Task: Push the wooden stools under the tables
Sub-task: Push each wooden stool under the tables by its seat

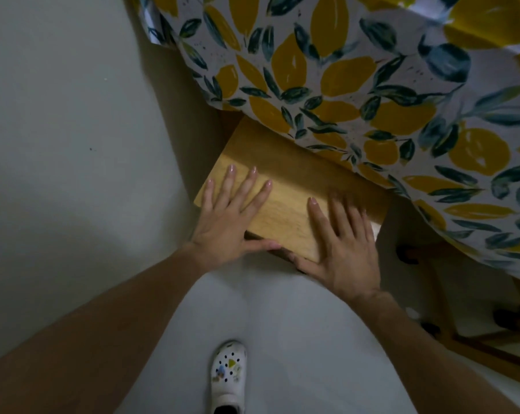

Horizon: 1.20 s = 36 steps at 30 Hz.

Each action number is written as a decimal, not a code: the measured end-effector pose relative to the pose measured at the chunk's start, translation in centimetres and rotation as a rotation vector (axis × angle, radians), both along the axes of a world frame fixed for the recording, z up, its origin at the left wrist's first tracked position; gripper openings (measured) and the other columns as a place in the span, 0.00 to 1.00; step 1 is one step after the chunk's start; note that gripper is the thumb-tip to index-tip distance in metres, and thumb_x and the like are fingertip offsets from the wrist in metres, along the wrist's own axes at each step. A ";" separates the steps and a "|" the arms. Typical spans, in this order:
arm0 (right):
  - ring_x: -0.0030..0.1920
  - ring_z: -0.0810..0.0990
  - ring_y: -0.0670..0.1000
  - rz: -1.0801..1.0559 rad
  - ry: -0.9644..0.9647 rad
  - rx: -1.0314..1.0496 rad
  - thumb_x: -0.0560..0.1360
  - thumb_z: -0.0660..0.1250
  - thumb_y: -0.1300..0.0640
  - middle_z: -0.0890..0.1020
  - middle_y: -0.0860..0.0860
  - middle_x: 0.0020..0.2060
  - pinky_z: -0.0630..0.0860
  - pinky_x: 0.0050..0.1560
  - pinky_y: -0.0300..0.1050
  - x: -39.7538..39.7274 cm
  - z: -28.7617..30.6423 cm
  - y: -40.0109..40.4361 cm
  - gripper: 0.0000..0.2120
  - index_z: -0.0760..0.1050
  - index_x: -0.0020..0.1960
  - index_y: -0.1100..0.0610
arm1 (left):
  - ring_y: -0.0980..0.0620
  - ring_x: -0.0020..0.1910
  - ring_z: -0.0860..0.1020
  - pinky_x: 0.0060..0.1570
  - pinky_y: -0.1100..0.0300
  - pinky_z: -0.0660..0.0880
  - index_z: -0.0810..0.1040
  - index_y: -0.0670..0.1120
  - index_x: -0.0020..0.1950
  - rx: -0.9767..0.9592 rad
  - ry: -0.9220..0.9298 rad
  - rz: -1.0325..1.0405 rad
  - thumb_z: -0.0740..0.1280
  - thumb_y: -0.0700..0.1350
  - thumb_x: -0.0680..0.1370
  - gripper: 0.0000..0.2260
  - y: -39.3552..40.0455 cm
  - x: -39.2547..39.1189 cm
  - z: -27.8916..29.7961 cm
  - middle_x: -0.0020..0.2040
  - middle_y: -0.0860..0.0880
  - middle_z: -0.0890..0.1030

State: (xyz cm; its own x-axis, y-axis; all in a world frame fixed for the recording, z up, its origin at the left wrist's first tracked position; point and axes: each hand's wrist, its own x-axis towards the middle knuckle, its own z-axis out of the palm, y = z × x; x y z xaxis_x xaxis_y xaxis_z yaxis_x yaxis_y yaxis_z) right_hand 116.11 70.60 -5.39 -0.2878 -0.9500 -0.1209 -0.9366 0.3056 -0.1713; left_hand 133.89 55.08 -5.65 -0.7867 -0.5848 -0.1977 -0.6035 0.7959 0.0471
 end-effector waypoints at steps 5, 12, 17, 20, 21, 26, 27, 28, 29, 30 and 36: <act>0.77 0.51 0.62 -0.031 -0.003 -0.015 0.69 0.54 0.24 0.57 0.59 0.77 0.47 0.76 0.60 -1.1 -0.3 -1.6 0.46 0.54 0.78 0.49 | 0.40 0.75 0.33 0.70 0.37 0.35 0.36 0.57 0.76 0.043 -0.006 -0.024 0.45 0.78 0.66 0.45 -2.5 -1.5 0.0 0.77 0.49 0.35; 0.78 0.49 0.60 -0.036 0.000 -0.021 0.68 0.51 0.23 0.54 0.57 0.78 0.43 0.76 0.56 -2.3 -0.2 -1.9 0.46 0.51 0.78 0.47 | 0.41 0.75 0.32 0.71 0.35 0.37 0.34 0.57 0.76 0.055 0.013 -0.008 0.46 0.79 0.67 0.46 -2.5 -2.6 -0.1 0.77 0.48 0.34; 0.78 0.43 0.58 -0.036 -0.049 0.007 0.67 0.49 0.22 0.49 0.56 0.79 0.38 0.75 0.56 -2.2 0.6 -2.0 0.47 0.46 0.78 0.46 | 0.39 0.73 0.29 0.71 0.35 0.37 0.30 0.54 0.74 0.102 -0.078 -0.021 0.43 0.78 0.66 0.46 -2.4 -2.9 0.7 0.76 0.46 0.29; 0.78 0.47 0.56 -0.071 -0.072 0.004 0.69 0.50 0.24 0.55 0.55 0.78 0.38 0.76 0.56 -1.9 1.6 -0.9 0.46 0.49 0.78 0.49 | 0.37 0.73 0.31 0.72 0.37 0.39 0.31 0.51 0.75 0.107 -0.192 -0.008 0.43 0.75 0.68 0.45 -1.8 -3.8 2.0 0.76 0.44 0.31; 0.78 0.50 0.55 -0.095 -0.078 -0.015 0.70 0.51 0.25 0.59 0.54 0.77 0.38 0.77 0.55 -1.7 2.1 0.1 0.45 0.52 0.78 0.51 | 0.37 0.74 0.33 0.73 0.39 0.39 0.34 0.49 0.76 0.132 -0.194 0.018 0.41 0.73 0.70 0.43 -1.3 -4.1 2.6 0.77 0.43 0.33; 0.78 0.53 0.53 -0.355 -0.155 -0.148 0.75 0.54 0.31 0.62 0.54 0.76 0.46 0.78 0.55 -2.5 3.0 9.1 0.39 0.60 0.76 0.55 | 0.42 0.77 0.44 0.72 0.44 0.39 0.50 0.42 0.77 0.144 0.033 -0.006 0.38 0.66 0.76 0.38 4.5 -6.0 3.8 0.78 0.40 0.51; 0.78 0.54 0.53 -0.405 -0.142 -0.162 0.75 0.54 0.32 0.64 0.54 0.75 0.48 0.77 0.56 -3.2 2.9 11.4 0.37 0.62 0.75 0.56 | 0.43 0.77 0.45 0.72 0.43 0.39 0.53 0.42 0.77 0.109 0.069 -0.065 0.39 0.65 0.77 0.37 6.3 -6.9 3.7 0.78 0.41 0.53; 0.77 0.55 0.53 -0.450 -0.127 -0.176 0.75 0.55 0.33 0.66 0.55 0.74 0.50 0.77 0.56 -4.0 2.7 13.7 0.36 0.63 0.74 0.56 | 0.44 0.77 0.47 0.71 0.41 0.41 0.56 0.41 0.76 0.073 0.102 -0.119 0.41 0.63 0.78 0.35 8.2 -7.9 3.6 0.78 0.42 0.55; 0.77 0.57 0.53 -0.489 -0.114 -0.192 0.75 0.57 0.33 0.68 0.55 0.73 0.51 0.77 0.57 -5.0 2.5 16.0 0.36 0.65 0.73 0.57 | 0.45 0.77 0.49 0.70 0.39 0.42 0.59 0.41 0.75 0.045 0.134 -0.170 0.42 0.62 0.79 0.34 10.1 -9.2 3.5 0.77 0.43 0.57; 0.76 0.58 0.54 -0.529 -0.099 -0.205 0.74 0.58 0.34 0.69 0.56 0.72 0.52 0.76 0.58 -6.0 2.3 18.3 0.35 0.66 0.72 0.57 | 0.46 0.77 0.50 0.70 0.38 0.44 0.60 0.41 0.75 0.035 0.156 -0.221 0.42 0.61 0.79 0.32 12.1 -10.6 3.4 0.77 0.43 0.59; 0.74 0.62 0.61 -0.727 0.070 -0.230 0.73 0.60 0.36 0.69 0.61 0.70 0.53 0.76 0.60 -13.8 1.7 30.2 0.35 0.68 0.70 0.62 | 0.47 0.76 0.56 0.73 0.45 0.49 0.59 0.42 0.75 0.067 0.190 -0.500 0.47 0.56 0.81 0.27 24.7 -20.9 1.8 0.77 0.45 0.60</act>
